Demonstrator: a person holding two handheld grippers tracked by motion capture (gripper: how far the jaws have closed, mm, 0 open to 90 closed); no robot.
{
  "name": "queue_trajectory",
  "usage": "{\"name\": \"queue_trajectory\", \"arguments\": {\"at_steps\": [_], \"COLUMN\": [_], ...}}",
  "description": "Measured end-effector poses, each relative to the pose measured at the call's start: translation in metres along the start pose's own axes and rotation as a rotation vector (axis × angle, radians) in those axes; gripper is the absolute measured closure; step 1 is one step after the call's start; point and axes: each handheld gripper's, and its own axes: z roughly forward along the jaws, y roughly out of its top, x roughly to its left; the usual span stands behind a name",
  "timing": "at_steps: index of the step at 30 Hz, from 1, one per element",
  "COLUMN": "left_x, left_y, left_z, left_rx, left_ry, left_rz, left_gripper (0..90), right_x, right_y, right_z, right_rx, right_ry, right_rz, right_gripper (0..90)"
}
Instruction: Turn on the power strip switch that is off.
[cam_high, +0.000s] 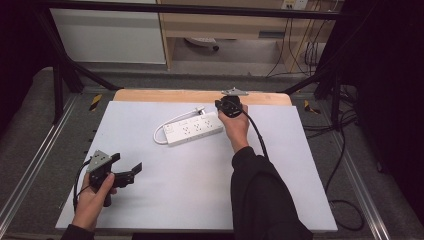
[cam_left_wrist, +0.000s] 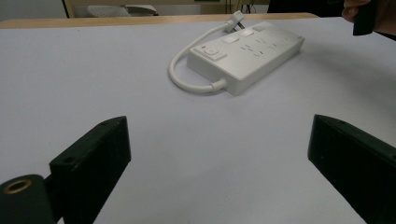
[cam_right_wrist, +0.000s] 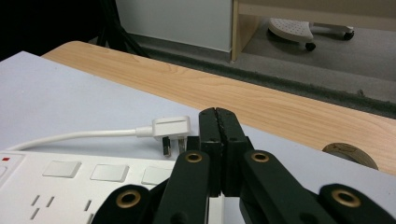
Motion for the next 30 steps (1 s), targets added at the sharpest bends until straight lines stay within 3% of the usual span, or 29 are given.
{"name": "queue_trajectory", "arguments": {"at_steps": [30], "left_x": [0.000], "left_y": [0.002], "left_z": [0.001], "left_rx": [0.001], "left_ry": [-0.003], "left_rz": [-0.001], "left_gripper": [6.0], "right_x": [0.010], "right_y": [-0.015], "right_z": [0.016], "right_rx": [0.046], "right_ry": [0.016], "right_rz": [0.009], "right_gripper": [90.0]}}
